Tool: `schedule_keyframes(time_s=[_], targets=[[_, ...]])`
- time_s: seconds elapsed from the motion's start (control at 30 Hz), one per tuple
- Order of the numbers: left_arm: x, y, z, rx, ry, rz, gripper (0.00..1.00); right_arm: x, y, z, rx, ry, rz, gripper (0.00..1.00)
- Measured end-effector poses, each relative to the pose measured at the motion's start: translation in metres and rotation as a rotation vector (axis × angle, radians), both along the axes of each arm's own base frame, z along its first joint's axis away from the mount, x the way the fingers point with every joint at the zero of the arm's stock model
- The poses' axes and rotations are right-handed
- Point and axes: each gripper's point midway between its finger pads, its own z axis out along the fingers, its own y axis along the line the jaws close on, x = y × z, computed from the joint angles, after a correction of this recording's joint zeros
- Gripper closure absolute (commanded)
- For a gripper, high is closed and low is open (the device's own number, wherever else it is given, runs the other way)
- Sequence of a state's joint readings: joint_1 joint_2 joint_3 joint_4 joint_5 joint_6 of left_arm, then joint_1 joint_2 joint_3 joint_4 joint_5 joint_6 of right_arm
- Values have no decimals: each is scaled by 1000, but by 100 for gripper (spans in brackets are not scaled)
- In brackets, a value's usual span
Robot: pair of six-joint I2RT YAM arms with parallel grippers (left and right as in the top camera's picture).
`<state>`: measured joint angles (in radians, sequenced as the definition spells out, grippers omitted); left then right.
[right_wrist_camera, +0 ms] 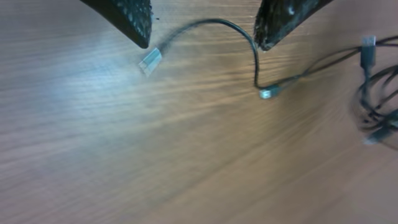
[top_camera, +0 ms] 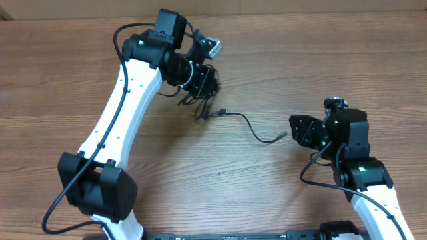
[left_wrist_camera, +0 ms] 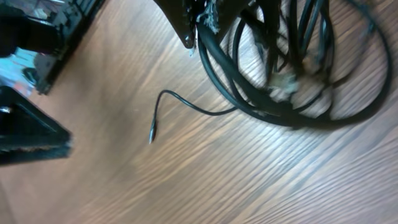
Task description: Untangle cables
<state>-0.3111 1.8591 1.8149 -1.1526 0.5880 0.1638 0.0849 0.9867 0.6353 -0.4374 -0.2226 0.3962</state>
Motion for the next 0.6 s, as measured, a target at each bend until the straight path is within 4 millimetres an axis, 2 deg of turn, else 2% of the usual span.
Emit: schedule_keyframes(time_s=[0.1,0.13,0.17,0.2,0.23,0.33,0.6], targets=[[-10,-12,14,-55,-30,-68,89,1,6,5,6,-26,46,35],[-13,-15,19,-75,-41,-93,68,1,7,5,4,-29,58,34],[-16,-17,23,-93,-52,-114,42,0,8,5,1,-31,69,34],[-18,-19,27,-111,-71,-142,8,0,9,5,-2,-33,79,33],[-20,-20,31,-119,-87,-156,0,0,10,5,-6,-34,87,34],[-21,-16,35,-100,-114,-157,0,-5,10,0,-16,-13,100,34],[-8,3,21,38,-110,-47,0,-17,5,-14,-45,63,90,33]])
